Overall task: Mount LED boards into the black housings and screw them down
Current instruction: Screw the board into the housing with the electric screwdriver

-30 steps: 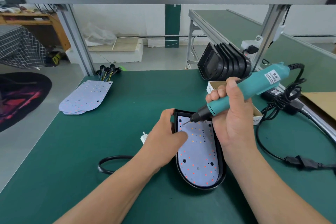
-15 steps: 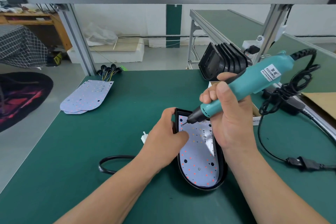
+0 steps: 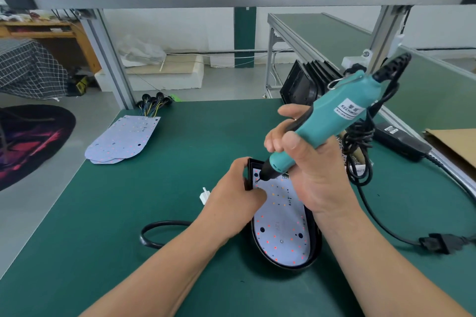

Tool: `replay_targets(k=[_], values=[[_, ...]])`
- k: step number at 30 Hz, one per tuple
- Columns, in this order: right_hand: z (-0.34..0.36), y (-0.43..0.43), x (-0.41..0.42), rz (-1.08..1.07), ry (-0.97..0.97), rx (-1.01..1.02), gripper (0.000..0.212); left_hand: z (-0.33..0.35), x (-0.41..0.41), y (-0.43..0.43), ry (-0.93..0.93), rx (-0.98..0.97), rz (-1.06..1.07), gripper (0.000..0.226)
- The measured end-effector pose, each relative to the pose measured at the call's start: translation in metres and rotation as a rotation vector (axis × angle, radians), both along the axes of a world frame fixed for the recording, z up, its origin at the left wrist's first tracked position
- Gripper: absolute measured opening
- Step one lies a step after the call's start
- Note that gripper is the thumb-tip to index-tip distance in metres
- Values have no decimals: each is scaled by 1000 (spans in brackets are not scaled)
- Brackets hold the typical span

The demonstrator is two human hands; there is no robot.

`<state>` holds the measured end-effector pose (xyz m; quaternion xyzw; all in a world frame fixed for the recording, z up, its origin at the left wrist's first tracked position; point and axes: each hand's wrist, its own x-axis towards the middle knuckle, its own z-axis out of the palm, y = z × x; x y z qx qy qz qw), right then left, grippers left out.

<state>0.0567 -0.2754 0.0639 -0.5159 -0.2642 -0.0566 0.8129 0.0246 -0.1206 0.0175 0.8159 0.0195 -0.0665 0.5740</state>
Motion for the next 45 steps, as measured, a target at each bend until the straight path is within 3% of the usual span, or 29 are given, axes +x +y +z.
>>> replay_targets(k=[5, 10, 18, 22, 25, 29, 34, 37, 40, 43, 45], values=[[6, -9, -4, 17, -44, 3, 39, 1, -1, 1, -2, -28, -23, 45], [7, -14, -5, 6, -30, 106, 21, 3, -2, 2, -3, -43, -7, 46], [9, -79, 9, -306, 232, 338, 31, 4, -1, 4, -26, -121, 32, 53], [3, -115, 16, -463, 420, 317, 26, 3, 0, 4, -61, -190, 96, 40], [0, -140, 20, -574, 522, 144, 16, 2, 2, 4, -75, -210, 153, 30], [-7, -167, 17, -681, 554, -181, 9, 6, 2, 8, -85, -311, 177, 37], [-10, -175, 4, -768, 534, -695, 16, 13, 1, 8, -97, -385, 199, 38], [-10, -171, 2, -822, 475, -1108, 14, 13, 4, 11, -76, -488, 223, 35], [-11, -167, 1, -791, 461, -1441, 20, 9, 11, 18, 31, -717, 224, 18], [-14, -166, 1, -765, 492, -1612, 35, 3, 16, 30, 156, -1090, 1, 45], [-17, -165, 2, -728, 488, -1650, 50, 3, 19, 34, 234, -1328, -201, 47]])
